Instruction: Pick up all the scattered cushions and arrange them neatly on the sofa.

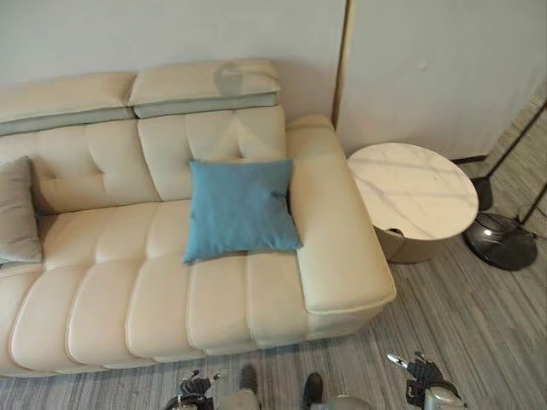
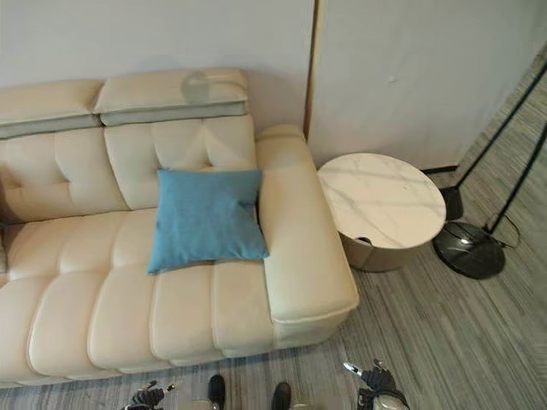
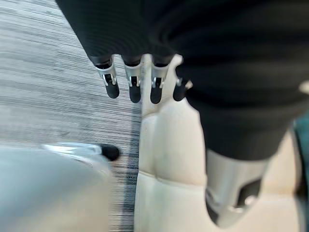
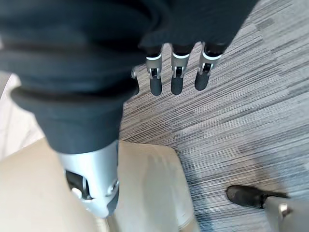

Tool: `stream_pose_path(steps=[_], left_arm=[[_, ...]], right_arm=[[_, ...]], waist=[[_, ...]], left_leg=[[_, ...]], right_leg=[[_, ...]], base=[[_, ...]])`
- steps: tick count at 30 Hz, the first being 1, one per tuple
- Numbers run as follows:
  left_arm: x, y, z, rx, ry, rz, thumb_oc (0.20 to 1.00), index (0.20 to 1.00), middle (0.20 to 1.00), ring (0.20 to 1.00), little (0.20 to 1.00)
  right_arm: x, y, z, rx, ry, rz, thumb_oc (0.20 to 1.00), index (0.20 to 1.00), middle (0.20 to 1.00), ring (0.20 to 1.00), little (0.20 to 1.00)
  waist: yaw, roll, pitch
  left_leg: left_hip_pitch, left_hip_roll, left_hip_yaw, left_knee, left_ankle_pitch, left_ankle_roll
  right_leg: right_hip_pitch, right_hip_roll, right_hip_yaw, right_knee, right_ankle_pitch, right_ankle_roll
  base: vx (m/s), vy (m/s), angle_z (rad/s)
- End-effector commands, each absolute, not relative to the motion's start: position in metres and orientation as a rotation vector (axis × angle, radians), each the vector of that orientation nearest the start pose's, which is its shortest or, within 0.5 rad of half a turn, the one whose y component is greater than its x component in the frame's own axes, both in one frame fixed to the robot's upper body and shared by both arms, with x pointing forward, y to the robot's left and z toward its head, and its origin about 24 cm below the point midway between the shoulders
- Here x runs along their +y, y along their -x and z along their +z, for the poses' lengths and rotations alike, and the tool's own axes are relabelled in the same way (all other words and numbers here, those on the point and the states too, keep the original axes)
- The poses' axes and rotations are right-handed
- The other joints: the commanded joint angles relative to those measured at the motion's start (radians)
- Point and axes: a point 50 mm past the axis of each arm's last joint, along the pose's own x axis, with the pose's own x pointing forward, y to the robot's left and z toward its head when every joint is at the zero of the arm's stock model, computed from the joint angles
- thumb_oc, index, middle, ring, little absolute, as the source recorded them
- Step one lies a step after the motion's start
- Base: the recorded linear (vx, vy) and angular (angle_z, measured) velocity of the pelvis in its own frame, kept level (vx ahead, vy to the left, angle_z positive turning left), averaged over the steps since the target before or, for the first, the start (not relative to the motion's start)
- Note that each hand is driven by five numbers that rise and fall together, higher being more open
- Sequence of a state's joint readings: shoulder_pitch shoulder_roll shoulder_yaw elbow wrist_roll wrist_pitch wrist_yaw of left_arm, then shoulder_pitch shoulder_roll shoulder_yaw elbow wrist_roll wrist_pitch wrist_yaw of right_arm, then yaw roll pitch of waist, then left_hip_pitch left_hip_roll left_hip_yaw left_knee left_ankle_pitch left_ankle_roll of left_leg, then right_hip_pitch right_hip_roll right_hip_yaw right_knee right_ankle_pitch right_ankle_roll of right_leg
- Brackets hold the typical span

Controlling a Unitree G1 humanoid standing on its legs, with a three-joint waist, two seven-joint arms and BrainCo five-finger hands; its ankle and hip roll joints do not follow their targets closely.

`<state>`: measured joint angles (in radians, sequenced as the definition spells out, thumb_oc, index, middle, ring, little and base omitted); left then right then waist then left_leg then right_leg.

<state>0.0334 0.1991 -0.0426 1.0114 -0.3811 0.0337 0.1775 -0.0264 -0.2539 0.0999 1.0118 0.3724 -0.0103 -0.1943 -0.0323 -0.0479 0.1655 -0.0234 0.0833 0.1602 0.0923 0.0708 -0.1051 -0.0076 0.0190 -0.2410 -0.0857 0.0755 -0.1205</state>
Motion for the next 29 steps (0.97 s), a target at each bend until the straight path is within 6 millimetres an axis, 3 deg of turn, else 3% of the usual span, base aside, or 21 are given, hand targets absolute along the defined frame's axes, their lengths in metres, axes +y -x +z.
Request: stream_pose_path(steps=[1,5,11,29], left_arm=[[0.227,-0.125,-0.147,1.021,0.133,0.437,1.0,1.0,1.0,1.0,1.0],[0.22,-0.125,-0.148,1.031,0.15,0.421,1.0,1.0,1.0,1.0,1.0],[0.216,-0.124,-0.15,1.049,0.119,0.389,1.0,1.0,1.0,1.0,1.0],[0.224,-0.119,-0.153,1.095,0.042,0.363,1.0,1.0,1.0,1.0,1.0]], right_arm=[[-0.237,-0.154,-0.133,0.934,0.038,-0.362,1.0,1.0,1.0,1.0,1.0],[-0.238,-0.152,-0.134,0.945,0.044,-0.365,1.0,1.0,1.0,1.0,1.0],[-0.233,-0.149,-0.137,0.963,0.041,-0.356,1.0,1.0,1.0,1.0,1.0],[-0.213,-0.148,-0.144,1.004,0.03,-0.284,1.0,1.0,1.0,1.0,1.0]], waist=[[0.005,0.019,-0.034],[-0.016,0.041,-0.065],[-0.017,0.049,-0.08],[0.006,0.012,-0.092]], left_leg=[[0.021,-0.061,-0.008,-0.037,-0.083,0.076],[0.083,-0.039,0.006,-0.179,-0.042,0.058],[0.098,-0.04,0.004,-0.18,-0.07,0.052],[0.12,-0.07,0.011,-0.18,-0.11,0.086]], right_leg=[[0.087,-0.042,0.039,-0.002,-0.122,0.173],[0.064,-0.033,0.017,-0.002,-0.121,0.178],[0.073,-0.041,0.004,-0.002,-0.111,0.188],[0.098,-0.077,0.026,-0.002,-0.082,0.22]], base=[[-0.06,0.017,0.11],[-0.03,0.086,0.02],[-0.01,0.113,0.29],[0.01,0.1,-0.08]])
